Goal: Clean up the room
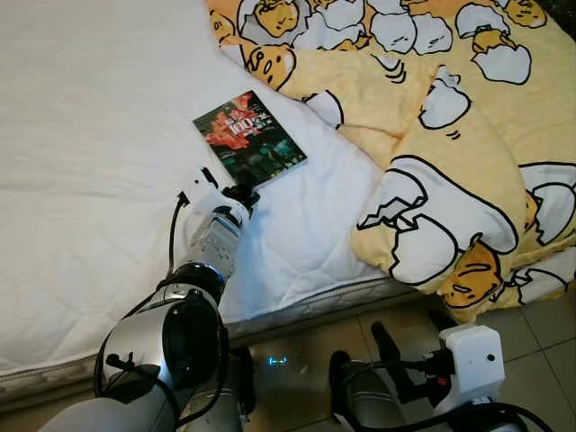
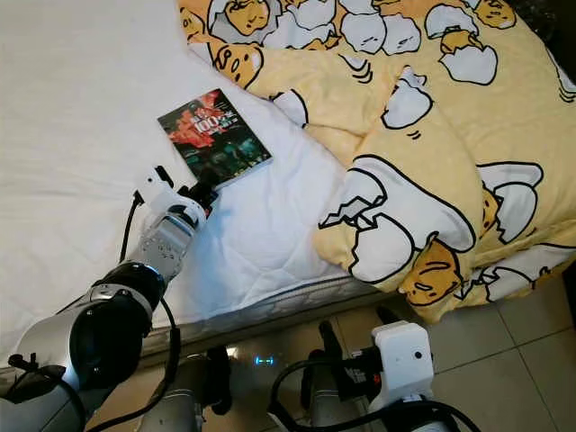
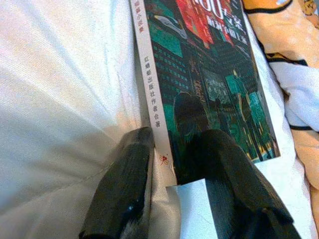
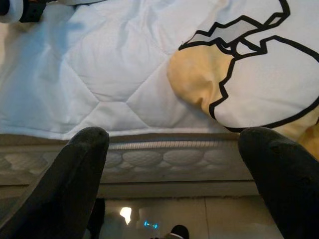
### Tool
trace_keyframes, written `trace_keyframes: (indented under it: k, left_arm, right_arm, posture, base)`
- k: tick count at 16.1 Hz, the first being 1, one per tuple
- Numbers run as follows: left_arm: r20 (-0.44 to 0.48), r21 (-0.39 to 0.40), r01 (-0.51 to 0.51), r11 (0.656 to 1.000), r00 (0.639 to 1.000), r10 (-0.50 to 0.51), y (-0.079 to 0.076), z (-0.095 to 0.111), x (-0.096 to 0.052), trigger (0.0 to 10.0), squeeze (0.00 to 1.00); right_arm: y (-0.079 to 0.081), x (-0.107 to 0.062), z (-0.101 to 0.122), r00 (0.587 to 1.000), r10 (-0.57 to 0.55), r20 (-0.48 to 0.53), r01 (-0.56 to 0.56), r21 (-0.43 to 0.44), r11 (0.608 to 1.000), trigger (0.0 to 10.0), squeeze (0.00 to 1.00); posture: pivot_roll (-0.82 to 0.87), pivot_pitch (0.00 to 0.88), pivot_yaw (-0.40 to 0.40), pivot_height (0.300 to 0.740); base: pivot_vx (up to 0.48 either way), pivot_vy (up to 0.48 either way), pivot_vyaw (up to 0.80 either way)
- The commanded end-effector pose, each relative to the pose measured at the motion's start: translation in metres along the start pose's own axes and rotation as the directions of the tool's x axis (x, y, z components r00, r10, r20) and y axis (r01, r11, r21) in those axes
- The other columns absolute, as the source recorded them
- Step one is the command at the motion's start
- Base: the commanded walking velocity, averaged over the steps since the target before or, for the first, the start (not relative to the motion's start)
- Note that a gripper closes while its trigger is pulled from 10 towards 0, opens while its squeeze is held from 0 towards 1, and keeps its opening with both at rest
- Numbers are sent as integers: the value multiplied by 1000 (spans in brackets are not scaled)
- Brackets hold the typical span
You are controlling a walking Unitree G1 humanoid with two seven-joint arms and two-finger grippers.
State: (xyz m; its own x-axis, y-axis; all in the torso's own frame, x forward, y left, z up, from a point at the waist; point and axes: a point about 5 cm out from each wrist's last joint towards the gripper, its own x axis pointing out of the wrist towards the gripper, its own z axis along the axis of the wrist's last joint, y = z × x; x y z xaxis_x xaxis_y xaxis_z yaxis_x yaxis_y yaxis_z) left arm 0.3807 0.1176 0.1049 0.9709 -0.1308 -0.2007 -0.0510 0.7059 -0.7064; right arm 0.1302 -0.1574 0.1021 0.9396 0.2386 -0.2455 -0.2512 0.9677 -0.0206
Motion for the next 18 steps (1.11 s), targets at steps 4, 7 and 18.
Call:
trace_keyframes:
  k: [4,7,18]
  left_arm:
    - [-79,-74,121,990,989,-127,-22,-23,0,0,0]
    - [-59,-134,141,981,987,-149,-25,-21,1,0,0]
    - [232,480,127,868,936,-265,1,87,-35,0,0]
  right_arm:
    - [2,-1,-4,1000,-2,-22,2,5,1000,10000,0]
    - [1,4,-4,1000,0,-14,0,4,1000,10000,0]
    - [-26,98,19,986,-61,156,53,56,997,10000,0]
  posture:
    - [-286,338,6,711]
    - [-275,324,7,711]
    - [-80,34,5,711]
  base:
    - [0,0,0]
    - [0,0,0]
    - [0,0,0]
